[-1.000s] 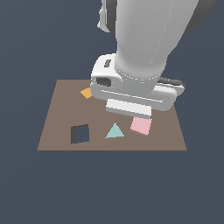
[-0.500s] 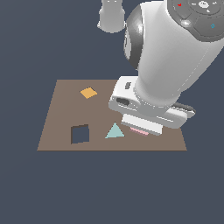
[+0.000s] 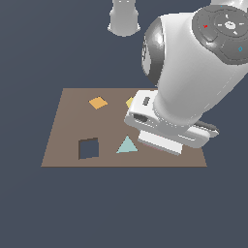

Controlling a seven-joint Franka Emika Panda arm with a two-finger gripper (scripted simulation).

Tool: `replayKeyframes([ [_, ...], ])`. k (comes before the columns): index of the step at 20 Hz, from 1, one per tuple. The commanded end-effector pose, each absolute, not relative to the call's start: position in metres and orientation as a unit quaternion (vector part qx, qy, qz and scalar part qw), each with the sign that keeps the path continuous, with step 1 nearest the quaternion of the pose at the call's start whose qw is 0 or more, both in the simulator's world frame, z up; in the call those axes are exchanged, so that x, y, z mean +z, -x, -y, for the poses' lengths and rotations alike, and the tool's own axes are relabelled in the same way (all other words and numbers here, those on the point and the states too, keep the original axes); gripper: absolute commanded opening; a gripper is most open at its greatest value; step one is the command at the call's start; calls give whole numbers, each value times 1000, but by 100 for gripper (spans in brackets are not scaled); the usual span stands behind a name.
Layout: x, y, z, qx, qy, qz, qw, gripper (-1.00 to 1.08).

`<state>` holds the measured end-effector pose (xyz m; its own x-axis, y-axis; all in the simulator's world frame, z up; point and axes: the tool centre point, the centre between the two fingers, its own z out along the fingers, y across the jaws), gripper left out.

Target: Insert a designated object into the corresponding slot on a board.

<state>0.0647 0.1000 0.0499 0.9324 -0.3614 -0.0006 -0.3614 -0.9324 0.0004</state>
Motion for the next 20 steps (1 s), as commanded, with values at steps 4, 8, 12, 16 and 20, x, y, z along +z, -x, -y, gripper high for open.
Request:
replayKeyframes([
  [4,40,-65,-100,0,-983,184,0,100],
  [8,30,-66,-100,0,-983,185,0,100],
  [12,30,-66,-100,0,-983,185,0,-100],
  [16,30,-66,-100,0,-983,185,0,-100],
  [20,31,-66,-101,0,-983,185,0,-100],
])
